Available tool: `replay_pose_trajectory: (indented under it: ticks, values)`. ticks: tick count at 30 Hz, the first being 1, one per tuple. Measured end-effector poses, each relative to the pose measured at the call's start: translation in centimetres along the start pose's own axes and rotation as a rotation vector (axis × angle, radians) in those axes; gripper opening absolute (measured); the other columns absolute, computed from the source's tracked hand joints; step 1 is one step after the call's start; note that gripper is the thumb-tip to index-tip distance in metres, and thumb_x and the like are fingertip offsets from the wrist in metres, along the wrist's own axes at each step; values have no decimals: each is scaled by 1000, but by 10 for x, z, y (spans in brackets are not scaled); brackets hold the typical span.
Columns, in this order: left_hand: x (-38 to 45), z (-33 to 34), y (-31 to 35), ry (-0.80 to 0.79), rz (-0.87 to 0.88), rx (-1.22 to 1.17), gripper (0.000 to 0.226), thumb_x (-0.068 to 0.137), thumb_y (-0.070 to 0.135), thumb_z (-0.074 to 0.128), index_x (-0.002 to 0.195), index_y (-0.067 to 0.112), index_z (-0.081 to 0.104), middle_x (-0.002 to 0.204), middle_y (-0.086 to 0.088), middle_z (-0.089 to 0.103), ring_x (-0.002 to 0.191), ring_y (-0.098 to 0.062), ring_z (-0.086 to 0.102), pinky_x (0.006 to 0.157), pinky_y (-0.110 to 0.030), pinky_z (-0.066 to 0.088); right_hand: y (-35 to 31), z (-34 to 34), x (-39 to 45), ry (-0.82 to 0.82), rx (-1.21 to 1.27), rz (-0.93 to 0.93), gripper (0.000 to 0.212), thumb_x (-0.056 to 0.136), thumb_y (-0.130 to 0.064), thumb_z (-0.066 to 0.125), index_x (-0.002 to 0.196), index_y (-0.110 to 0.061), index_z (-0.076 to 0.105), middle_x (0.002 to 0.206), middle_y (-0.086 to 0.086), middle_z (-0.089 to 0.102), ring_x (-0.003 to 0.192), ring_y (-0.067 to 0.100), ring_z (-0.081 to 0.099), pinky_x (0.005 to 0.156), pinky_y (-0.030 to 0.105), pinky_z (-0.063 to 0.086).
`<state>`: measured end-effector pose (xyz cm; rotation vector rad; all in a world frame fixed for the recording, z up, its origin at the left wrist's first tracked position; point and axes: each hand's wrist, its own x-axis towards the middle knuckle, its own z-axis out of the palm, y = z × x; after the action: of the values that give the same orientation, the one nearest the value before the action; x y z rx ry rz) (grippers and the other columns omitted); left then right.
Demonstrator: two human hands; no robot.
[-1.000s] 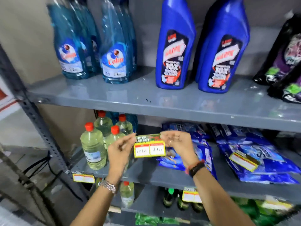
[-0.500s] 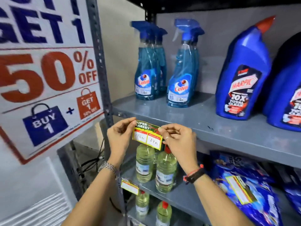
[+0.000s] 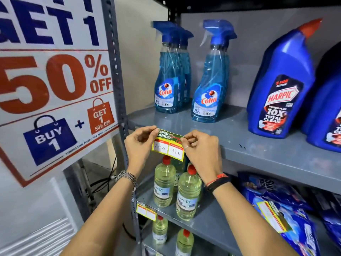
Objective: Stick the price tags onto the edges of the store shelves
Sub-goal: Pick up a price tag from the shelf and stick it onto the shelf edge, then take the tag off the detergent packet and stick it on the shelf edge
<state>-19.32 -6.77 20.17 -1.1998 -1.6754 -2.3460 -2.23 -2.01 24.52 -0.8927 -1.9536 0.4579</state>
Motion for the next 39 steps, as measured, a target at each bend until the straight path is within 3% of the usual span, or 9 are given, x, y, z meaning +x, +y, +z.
replay_pose_trajectory:
  ticks: [5, 8, 11, 17, 22, 26, 29, 34, 39]
  values:
    - [4, -3, 3, 55, 217, 347, 22, 75, 44, 74, 95, 38, 67, 102, 13, 63, 100, -2, 57, 91, -12, 36, -2, 6, 3, 42, -338, -198, 31, 76, -38, 68, 97, -17, 61, 89, 5, 63, 88, 27, 60, 64, 34, 49]
    - [5, 1, 6, -97, 344, 471, 16, 84, 48, 62, 100, 45, 63, 112, 26, 60, 115, 0, 53, 100, -25, 29, -7, 13, 13, -3, -496, -234, 52, 79, -59, 56, 107, -15, 60, 103, 6, 62, 101, 27, 54, 82, 40, 43]
    - [6, 7, 6, -234, 363, 511, 13, 91, 43, 54, 99, 47, 64, 106, 30, 61, 117, 3, 50, 100, -16, 17, -9, 18, 22, -128, -594, -203, 54, 84, -63, 46, 100, -14, 62, 99, 9, 69, 97, 30, 59, 84, 40, 40]
    - [16, -2, 4, -274, 341, 463, 15, 89, 33, 59, 100, 38, 68, 103, 24, 64, 107, -4, 57, 97, -6, 14, -8, 6, 17, -196, -444, -194, 33, 91, -36, 51, 118, -20, 62, 117, 9, 68, 107, 36, 60, 89, 42, 48]
    - [11, 0, 12, -277, 277, 439, 20, 88, 20, 60, 107, 26, 62, 110, 15, 65, 103, -12, 60, 98, -20, 21, -2, -6, 13, -261, -301, -157, 36, 91, -14, 48, 123, -26, 59, 122, 10, 67, 115, 32, 59, 94, 46, 51]
    - [-15, 11, 22, -80, 253, 509, 37, 79, 3, 58, 111, 20, 58, 112, 6, 59, 107, -22, 53, 87, -33, 23, 5, -17, 4, -262, -205, -182, 51, 84, 4, 42, 124, -23, 60, 125, 10, 66, 119, 30, 57, 96, 45, 50]
    - [-60, 29, 28, 84, 323, 576, 36, 68, 5, 54, 100, 21, 55, 104, -5, 58, 100, -24, 48, 78, -27, 19, 19, -34, -12, -190, -81, -250, 58, 77, 12, 41, 123, -17, 61, 131, 4, 62, 126, 17, 53, 108, 37, 42]
    - [-142, 86, 6, -317, 366, 423, 32, 72, 9, 52, 100, 24, 52, 103, -3, 61, 93, -21, 49, 78, -30, 27, 82, -67, -68, 137, -161, -446, 43, 71, 4, 45, 100, -11, 73, 107, 4, 74, 106, 16, 67, 97, 28, 49]
    - [-198, 152, -24, -701, 145, 391, 37, 78, 10, 55, 113, 17, 56, 113, -3, 62, 100, -26, 57, 90, -47, 44, 167, -112, -116, 98, -297, -89, 34, 69, -1, 47, 85, -16, 73, 88, 3, 76, 83, 23, 69, 75, 28, 46]
